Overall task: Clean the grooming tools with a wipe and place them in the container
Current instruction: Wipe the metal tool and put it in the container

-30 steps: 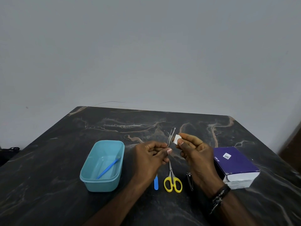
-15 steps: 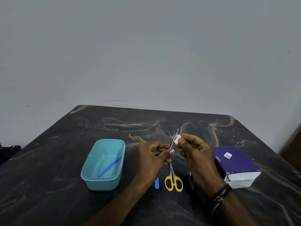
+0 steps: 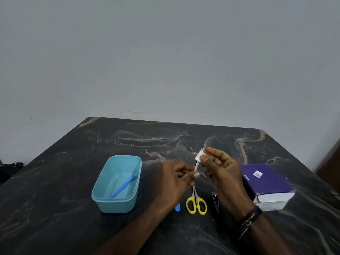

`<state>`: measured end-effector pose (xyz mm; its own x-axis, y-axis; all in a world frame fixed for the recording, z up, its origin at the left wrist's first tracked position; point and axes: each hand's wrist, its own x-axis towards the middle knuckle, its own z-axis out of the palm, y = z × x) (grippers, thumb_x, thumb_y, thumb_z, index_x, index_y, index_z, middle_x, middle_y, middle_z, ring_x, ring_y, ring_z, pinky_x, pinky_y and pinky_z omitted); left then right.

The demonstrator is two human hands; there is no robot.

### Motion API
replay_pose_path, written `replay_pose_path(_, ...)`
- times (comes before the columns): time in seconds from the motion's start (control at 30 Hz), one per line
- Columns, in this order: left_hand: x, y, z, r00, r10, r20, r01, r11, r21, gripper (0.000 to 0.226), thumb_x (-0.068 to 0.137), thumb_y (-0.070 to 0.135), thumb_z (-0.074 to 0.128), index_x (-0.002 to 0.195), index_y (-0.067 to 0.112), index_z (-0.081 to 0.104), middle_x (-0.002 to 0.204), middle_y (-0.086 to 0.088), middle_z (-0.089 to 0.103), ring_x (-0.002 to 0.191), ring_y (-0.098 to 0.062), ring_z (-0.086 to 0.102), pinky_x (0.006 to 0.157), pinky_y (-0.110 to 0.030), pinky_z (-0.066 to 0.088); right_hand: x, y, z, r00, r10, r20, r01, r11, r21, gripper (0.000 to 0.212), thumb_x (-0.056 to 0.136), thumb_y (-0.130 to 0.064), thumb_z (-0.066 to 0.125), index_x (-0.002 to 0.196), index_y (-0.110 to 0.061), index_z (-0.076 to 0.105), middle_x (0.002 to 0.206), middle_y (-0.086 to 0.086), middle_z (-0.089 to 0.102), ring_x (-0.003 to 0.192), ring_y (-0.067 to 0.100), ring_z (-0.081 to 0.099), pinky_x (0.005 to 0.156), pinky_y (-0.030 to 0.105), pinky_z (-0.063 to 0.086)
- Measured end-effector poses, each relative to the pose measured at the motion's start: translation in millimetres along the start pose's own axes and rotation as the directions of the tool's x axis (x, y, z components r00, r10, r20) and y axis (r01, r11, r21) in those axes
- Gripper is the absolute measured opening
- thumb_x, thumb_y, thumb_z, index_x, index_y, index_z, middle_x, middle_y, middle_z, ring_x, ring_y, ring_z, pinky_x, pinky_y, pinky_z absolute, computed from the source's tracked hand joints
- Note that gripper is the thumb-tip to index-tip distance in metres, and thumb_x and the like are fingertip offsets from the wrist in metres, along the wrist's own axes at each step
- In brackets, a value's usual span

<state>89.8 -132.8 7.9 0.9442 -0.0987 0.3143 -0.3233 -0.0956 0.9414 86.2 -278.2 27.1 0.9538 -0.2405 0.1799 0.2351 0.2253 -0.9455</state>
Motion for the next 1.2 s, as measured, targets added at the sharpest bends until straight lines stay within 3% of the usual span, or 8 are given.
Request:
replay_pose_path(0.1,-2,-1,1,0.997,0.072,-0.006,-0.071,0.993,0.091,0.009,0.079,0.014,0.078,0.085,0.02,0.075,0.069,0.004,0.074,0.058,-0.007,0.071,0.06,-0.034,0.062,1,1,-1,1.0,-0.008,-0.003,0.008,1.0,0.0,0.036,0.078,-0.005,0.074,0.113,-0.006,0.065,0.09,0.008,0.077,0.071,0.009,0.072,0.05,0.017,0.05)
replay_pose_path(0.27,-2,5,0,0.97,0.236,-0.051,-0.221,0.954,0.201,0.01,0.08,0.01,0.077,0.088,0.014,0.077,0.074,0.001,0.076,0.063,-0.008,0.07,0.062,-0.039,0.06,1,3,0,0.997,-0.007,0.082,0.012,0.998,-0.056,0.036,0.081,0.002,0.071,0.115,-0.007,0.063,0.08,0.005,0.076,0.065,0.009,0.069,0.051,0.017,0.049)
replay_pose_path(0.37,-1,7,-3,0.976,0.206,-0.072,-0.191,0.967,0.169,0.014,0.079,0.008,0.077,0.091,0.015,0.077,0.077,0.001,0.077,0.065,-0.007,0.071,0.064,-0.037,0.061,0,4,4,0.993,-0.011,0.115,0.025,0.993,-0.115,0.037,0.081,0.0,0.072,0.116,-0.009,0.062,0.08,0.006,0.075,0.068,0.012,0.068,0.051,0.018,0.048)
replay_pose_path(0.57,-6,6,5,0.977,0.21,-0.024,-0.201,0.957,0.207,0.006,0.075,0.009,0.08,0.081,0.011,0.078,0.07,-0.002,0.075,0.06,-0.012,0.07,0.06,-0.039,0.059,2,-4,-1,0.997,-0.078,0.012,0.078,0.997,0.019,0.034,0.083,0.004,0.068,0.113,-0.009,0.063,0.081,0.002,0.074,0.069,0.008,0.069,0.05,0.018,0.049)
replay_pose_path(0.87,-4,9,-1,0.987,0.147,-0.058,-0.138,0.981,0.139,0.015,0.075,0.006,0.08,0.089,0.009,0.076,0.078,-0.003,0.076,0.068,-0.006,0.072,0.066,-0.031,0.062,-2,-1,4,0.99,-0.087,0.112,0.097,0.992,-0.086,0.037,0.085,0.006,0.066,0.118,-0.008,0.061,0.083,0.007,0.07,0.067,0.007,0.067,0.051,0.017,0.049)
replay_pose_path(1.07,-7,8,6,0.987,0.154,-0.038,-0.145,0.975,0.168,0.013,0.073,0.007,0.082,0.085,0.01,0.077,0.075,0.0,0.076,0.064,-0.003,0.07,0.063,-0.022,0.059,-1,-3,1,0.995,-0.103,0.006,0.103,0.995,-0.006,0.033,0.084,0.002,0.069,0.112,-0.014,0.065,0.082,0.002,0.072,0.07,0.008,0.067,0.053,0.02,0.049)
replay_pose_path(1.2,-7,9,7,0.996,0.071,-0.046,-0.066,0.992,0.108,0.018,0.072,0.006,0.083,0.084,0.017,0.075,0.071,0.001,0.075,0.063,-0.008,0.072,0.062,-0.027,0.061,-1,-4,2,0.997,-0.079,0.018,0.079,0.997,0.0,0.034,0.084,0.001,0.068,0.114,-0.013,0.064,0.085,0.003,0.072,0.074,0.011,0.068,0.054,0.021,0.051)
